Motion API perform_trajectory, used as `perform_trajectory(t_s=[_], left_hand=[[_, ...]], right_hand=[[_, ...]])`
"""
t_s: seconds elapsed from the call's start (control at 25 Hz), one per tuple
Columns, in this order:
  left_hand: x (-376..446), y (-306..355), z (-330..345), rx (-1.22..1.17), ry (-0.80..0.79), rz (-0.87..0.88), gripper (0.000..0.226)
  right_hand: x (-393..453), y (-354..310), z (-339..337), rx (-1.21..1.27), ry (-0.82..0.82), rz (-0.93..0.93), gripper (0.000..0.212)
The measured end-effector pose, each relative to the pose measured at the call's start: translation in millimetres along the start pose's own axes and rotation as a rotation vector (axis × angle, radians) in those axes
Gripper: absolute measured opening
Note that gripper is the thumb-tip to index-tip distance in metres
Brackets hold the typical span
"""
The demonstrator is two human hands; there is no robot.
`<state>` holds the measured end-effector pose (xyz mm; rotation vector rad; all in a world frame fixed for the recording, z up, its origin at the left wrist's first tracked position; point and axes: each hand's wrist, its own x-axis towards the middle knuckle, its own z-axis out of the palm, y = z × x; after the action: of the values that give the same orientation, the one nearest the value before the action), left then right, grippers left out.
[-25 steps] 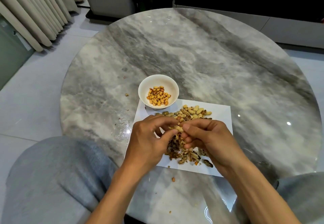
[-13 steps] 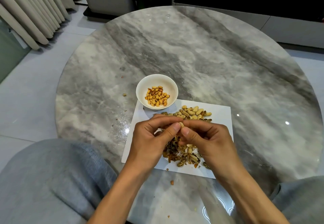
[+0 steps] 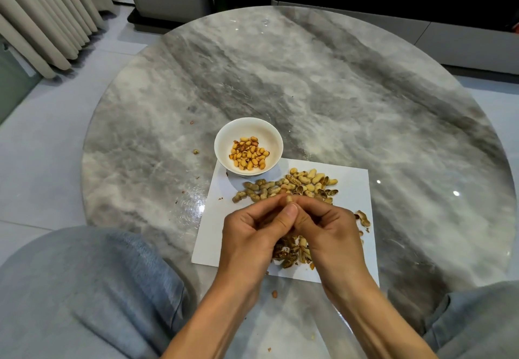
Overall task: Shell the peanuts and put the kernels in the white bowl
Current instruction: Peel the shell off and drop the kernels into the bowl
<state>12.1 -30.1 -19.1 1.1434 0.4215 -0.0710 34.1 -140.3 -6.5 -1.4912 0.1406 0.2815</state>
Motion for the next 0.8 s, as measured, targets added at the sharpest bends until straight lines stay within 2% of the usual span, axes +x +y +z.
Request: perform_trajectory(t_s=[0.2, 0.36, 0.44, 0.52, 0.64, 0.72, 0.8], left_hand=[[0.7, -7.5, 4.5, -0.011, 0.084, 0.008, 0.026], [3.7, -2.4, -1.0, 0.129, 0.001, 0.069, 0.028], [5.3, 2.0, -8.0, 0.286, -0.043, 0.192, 0.033], [6.4, 4.1, -14.2, 0.507, -0.07, 0.326, 0.038], [9.6, 4.7, -19.1, 0.668, -0.052, 0.436, 0.035], [11.5, 7.2, -19.3, 0.704, -0.072, 0.459, 0.031], [12.3, 10.4, -19.5, 0.633, -0.094, 0.417, 0.03]], right_hand=[[-2.4, 7.9, 3.3, -0.006, 0.072, -0.012, 0.023], [2.5, 6.3, -4.1, 0.124, 0.011, 0.119, 0.017], [6.1, 3.1, -10.8, 0.137, -0.017, 0.159, 0.02], [8.2, 0.6, -17.0, 0.083, -0.01, 0.163, 0.017], [10.0, -3.5, -23.0, -0.049, -0.063, 0.121, 0.014], [12.3, -8.1, -26.5, -0.1, -0.11, 0.106, 0.011], [14.3, -12.7, -29.4, -0.089, -0.126, 0.104, 0.012]])
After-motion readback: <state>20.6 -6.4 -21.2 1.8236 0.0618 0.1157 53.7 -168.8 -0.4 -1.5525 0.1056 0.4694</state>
